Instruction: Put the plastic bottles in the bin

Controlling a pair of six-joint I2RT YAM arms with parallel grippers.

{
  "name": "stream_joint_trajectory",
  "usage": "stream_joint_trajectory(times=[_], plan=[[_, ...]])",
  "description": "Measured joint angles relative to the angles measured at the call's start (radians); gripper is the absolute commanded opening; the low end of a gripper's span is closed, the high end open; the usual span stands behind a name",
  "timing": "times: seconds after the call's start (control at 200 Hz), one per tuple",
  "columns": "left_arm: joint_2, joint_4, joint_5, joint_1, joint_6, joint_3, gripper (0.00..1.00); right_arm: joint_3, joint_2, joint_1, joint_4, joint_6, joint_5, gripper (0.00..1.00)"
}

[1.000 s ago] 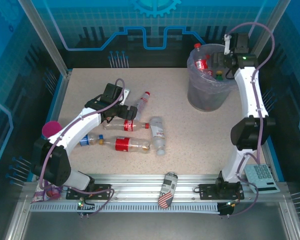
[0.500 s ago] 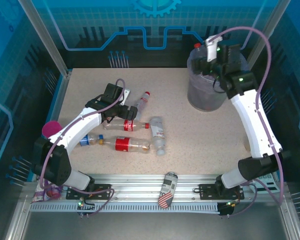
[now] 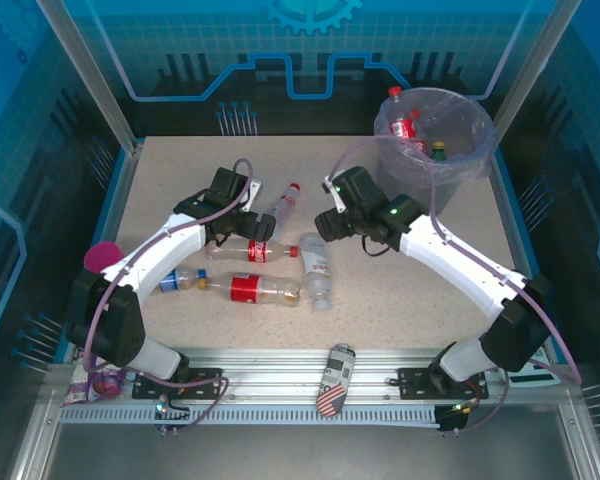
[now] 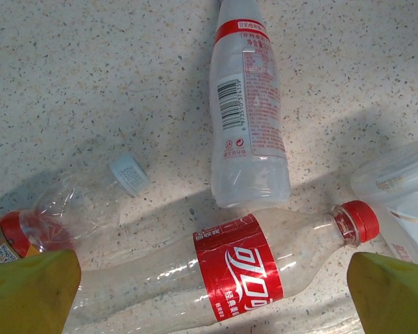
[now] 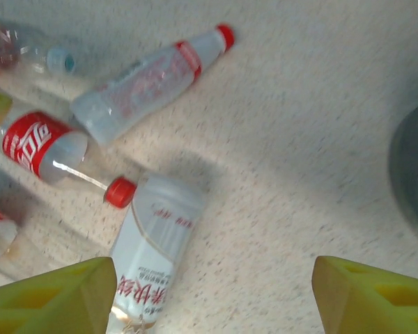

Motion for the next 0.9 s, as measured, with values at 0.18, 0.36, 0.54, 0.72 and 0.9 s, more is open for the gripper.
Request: stream_joint_trajectory(times=[0.18, 0.36, 0.54, 0.72, 0.9], plan=[[0.006, 0.0, 0.0, 0.0, 0.0, 0.0, 0.99, -0.101, 0.039, 0.056, 0.05, 0.103, -0.061, 0.73], [0.013, 0.0, 0.0, 0.0, 0.0, 0.0, 0.99, -0.177, 0.095, 0.076, 0.095, 0.182, -0.123, 0.78], [0.013, 0.0, 0.0, 0.0, 0.0, 0.0, 0.99, -0.211, 0.179, 0.095, 0.159, 0.227, -0.151, 0.88], [0.013, 0.0, 0.0, 0.0, 0.0, 0.0, 0.99, -0.214, 0.279, 0.09, 0.226, 0.243, -0.159, 0.87], [0.012, 0.0, 0.0, -0.003, 0.0, 0.0, 0.99, -0.214, 0.346, 0.079, 0.277, 0.257, -0.16, 0.83]])
